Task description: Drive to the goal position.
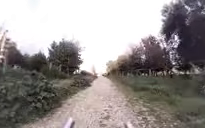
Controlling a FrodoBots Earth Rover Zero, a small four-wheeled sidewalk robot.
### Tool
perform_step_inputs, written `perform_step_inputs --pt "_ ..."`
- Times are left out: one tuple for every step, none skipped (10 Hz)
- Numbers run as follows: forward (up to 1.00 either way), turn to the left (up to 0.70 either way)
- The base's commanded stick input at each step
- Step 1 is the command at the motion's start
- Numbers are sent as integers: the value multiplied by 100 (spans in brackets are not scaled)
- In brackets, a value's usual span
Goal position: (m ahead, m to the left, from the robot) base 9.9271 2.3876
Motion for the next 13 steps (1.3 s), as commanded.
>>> perform_step_inputs --pt "70 0" --pt "70 0" --pt "70 0" --pt "70 0" --pt "70 0" --pt "70 0" --pt "70 0" --pt "70 0" --pt "70 0" --pt "70 0" --pt "70 0" --pt "70 0" --pt "70 0"
